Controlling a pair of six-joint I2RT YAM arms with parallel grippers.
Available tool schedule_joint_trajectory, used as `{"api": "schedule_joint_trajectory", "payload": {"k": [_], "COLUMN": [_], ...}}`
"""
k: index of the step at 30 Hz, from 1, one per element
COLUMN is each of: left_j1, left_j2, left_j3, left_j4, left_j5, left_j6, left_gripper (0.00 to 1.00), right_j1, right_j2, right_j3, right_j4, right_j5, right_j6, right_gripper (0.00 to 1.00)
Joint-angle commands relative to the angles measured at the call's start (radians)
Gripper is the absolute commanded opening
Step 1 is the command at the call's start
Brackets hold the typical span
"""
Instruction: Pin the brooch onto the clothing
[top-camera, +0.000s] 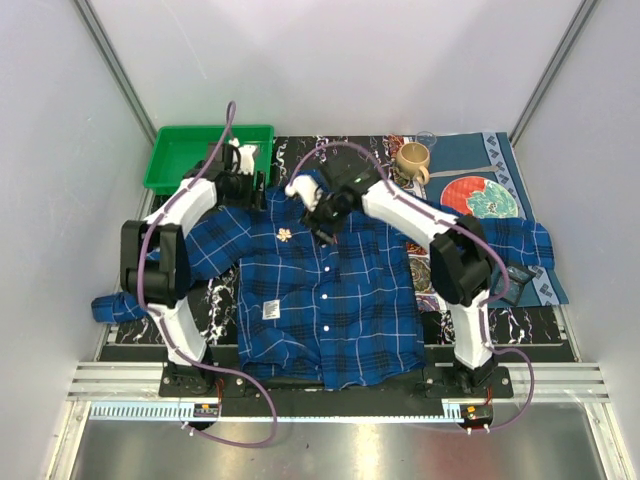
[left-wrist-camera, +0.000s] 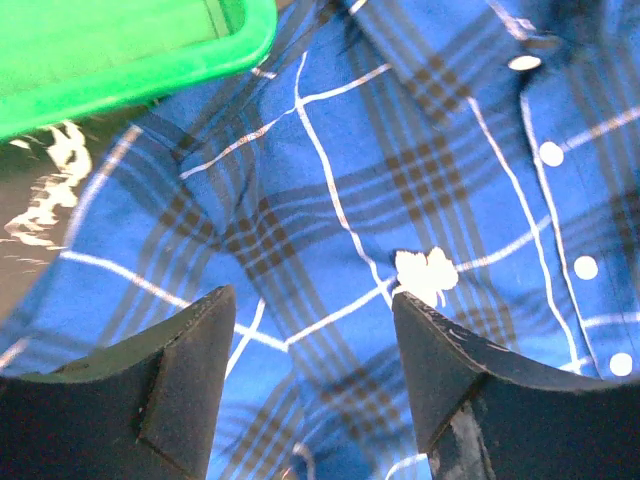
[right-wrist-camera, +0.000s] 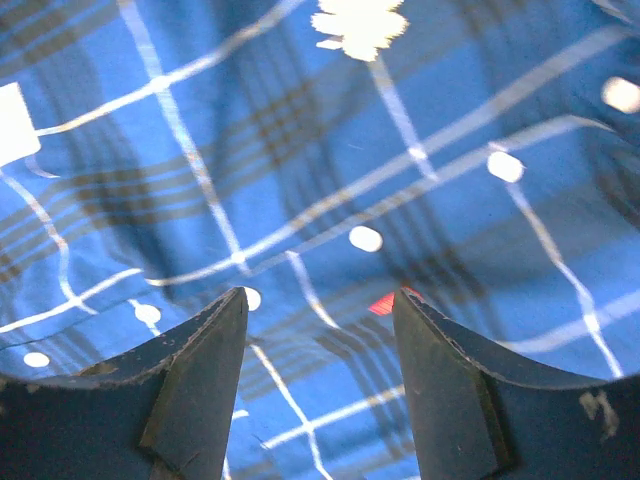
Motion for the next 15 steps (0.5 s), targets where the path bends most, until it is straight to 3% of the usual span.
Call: {"api": "schedule_joint_trajectory", "payload": {"k": [1,6,15], "left_j1": [0.029,0.084,0.143], "left_j2": [-0.177,-0.162,-0.011], "left_j3": [-0.033,-0.053,-0.041], "left_j4": [-0.077,-0.245,-0.292], "left_j5": [0.005,0.092,-0.024], "left_j6": [0.284,0.435,0.454], "left_gripper": [0.66,0.61,0.55], "right_j1": [-0.162,-0.262,-0.351], "right_j2": [-0.049,-0.003,0.078], "right_j3": [0.04,0.036,-0.027], "right_j4": [-0.037,-0.042,-0.019], "right_j5": [0.046,0.12,0.198], "right_j6": [0.074,0.073,0.025], "right_gripper": [0.66,0.61,0.59]}}
